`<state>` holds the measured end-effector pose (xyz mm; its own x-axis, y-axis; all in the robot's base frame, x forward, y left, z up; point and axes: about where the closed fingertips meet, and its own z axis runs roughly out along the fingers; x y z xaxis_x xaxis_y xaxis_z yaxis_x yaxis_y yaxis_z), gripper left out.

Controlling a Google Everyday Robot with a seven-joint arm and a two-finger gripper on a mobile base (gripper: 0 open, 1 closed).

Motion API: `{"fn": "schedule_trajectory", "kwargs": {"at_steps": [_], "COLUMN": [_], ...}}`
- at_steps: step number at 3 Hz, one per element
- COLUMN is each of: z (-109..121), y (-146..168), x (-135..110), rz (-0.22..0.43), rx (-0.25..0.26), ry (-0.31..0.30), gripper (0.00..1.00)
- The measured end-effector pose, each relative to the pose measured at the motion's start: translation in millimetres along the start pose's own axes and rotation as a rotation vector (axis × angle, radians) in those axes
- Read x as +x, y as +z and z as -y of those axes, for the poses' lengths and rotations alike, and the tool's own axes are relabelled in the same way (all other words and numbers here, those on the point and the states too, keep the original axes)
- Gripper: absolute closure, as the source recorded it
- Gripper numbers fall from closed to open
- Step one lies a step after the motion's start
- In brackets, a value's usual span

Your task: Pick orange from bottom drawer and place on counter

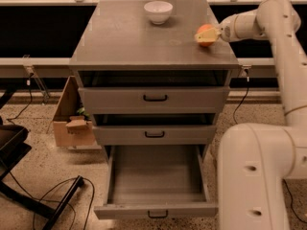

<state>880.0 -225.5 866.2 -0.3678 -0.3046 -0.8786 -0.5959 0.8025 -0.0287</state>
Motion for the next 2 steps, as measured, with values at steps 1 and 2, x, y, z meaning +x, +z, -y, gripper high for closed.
{"fn": "schedule_trajectory", "kwargs": {"at_steps": [1, 2], "z": [-7.2, -7.2], "y": [18.0, 18.0], "x": [10.6, 10.6], "rz": [-0.03, -0.03], "rx": [-0.021, -0.021], "ry": [0.004, 0.004], "gripper": [0.98, 0.75]}}
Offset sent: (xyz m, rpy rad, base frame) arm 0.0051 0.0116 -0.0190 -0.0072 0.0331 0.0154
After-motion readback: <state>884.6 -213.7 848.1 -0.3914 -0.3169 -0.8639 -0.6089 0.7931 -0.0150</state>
